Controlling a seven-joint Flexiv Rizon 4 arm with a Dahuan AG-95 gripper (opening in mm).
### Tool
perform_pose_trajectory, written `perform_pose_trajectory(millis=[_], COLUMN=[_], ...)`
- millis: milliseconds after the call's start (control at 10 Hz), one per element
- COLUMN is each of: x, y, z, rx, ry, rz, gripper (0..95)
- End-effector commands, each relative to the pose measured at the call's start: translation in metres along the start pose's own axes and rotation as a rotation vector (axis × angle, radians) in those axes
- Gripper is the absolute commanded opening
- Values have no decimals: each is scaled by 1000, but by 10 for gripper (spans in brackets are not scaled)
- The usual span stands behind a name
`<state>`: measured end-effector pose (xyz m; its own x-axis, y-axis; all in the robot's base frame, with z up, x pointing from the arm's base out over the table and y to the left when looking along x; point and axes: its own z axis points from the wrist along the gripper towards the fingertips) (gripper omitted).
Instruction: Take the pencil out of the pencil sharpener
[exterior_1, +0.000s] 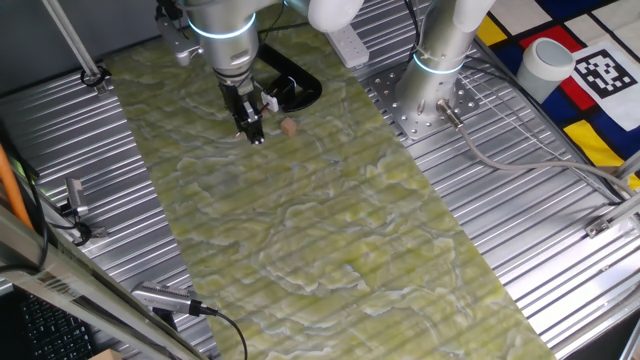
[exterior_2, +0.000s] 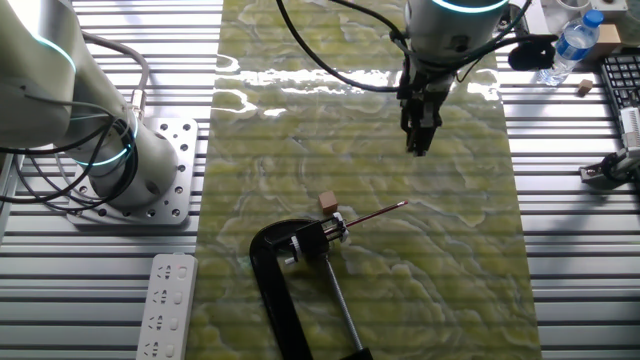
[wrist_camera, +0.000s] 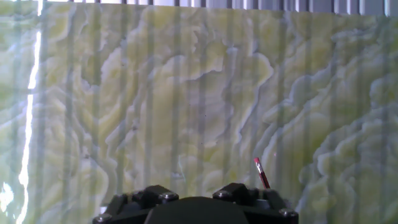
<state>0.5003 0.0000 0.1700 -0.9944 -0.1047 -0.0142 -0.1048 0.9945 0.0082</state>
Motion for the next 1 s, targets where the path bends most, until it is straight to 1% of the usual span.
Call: perform_pose_trajectory(millis=[100, 400, 500, 600, 800, 1000], x=[0, 0, 0, 0, -1, -1], y=[0, 0, 0, -1, -1, -1], z=[0, 0, -1, -3, -5, -5], rx=[-7, -10, -8, 1, -1, -2], ry=[-11, -13, -10, -9, -18, -16], rz=[-104, -108, -112, -115, -117, -123], gripper=[0, 0, 0, 0, 0, 0])
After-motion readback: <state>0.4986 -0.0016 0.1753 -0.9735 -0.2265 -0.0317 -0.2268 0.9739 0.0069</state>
